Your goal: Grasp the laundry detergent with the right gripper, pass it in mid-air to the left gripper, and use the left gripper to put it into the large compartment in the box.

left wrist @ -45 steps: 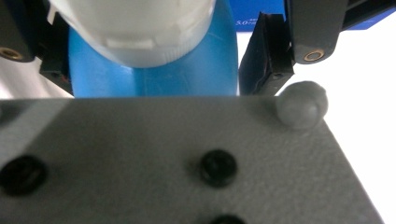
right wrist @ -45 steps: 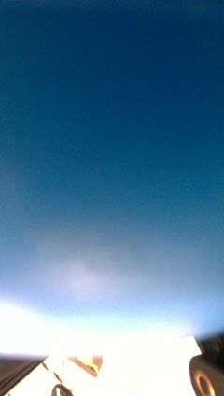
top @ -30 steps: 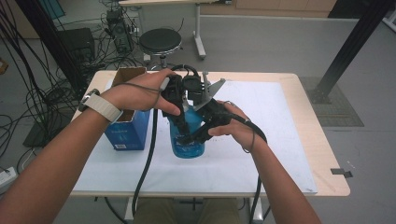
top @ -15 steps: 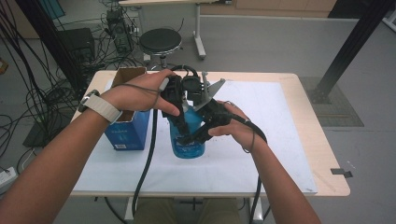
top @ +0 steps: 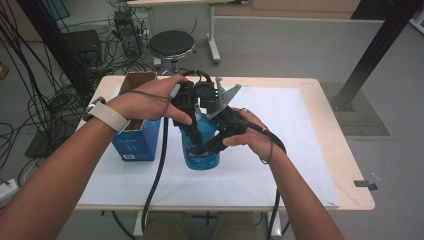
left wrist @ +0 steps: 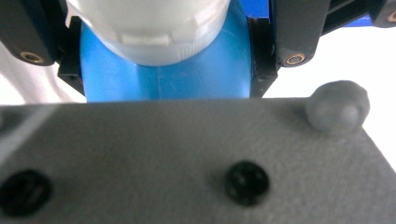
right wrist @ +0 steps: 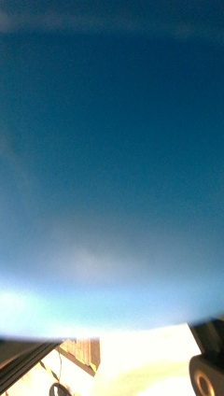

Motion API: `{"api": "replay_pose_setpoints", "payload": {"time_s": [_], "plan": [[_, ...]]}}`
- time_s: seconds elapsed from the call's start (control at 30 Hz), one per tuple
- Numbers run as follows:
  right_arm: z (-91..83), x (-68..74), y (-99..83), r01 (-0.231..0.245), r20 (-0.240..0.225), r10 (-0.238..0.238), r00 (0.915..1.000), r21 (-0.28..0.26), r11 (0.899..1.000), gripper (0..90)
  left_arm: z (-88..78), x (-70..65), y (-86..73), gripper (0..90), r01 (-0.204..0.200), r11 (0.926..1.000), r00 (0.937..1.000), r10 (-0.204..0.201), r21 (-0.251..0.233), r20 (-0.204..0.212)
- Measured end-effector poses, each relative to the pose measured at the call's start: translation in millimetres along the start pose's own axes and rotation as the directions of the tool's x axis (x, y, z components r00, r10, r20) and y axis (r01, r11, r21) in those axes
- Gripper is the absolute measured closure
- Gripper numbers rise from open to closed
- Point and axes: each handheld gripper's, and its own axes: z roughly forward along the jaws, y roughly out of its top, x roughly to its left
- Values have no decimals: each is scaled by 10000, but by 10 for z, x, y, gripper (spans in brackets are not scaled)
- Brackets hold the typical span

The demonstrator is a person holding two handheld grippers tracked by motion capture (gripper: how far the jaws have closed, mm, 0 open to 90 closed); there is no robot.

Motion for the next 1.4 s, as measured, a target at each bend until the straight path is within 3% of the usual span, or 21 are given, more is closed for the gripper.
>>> {"api": "replay_pose_setpoints", "payload": {"time_s": [1.4], "plan": [[-43,4,12,163,185,-164,9997,75,9998,429,-13,-25,-7,375,75,9996,9996,-82,-287,-257]]}}
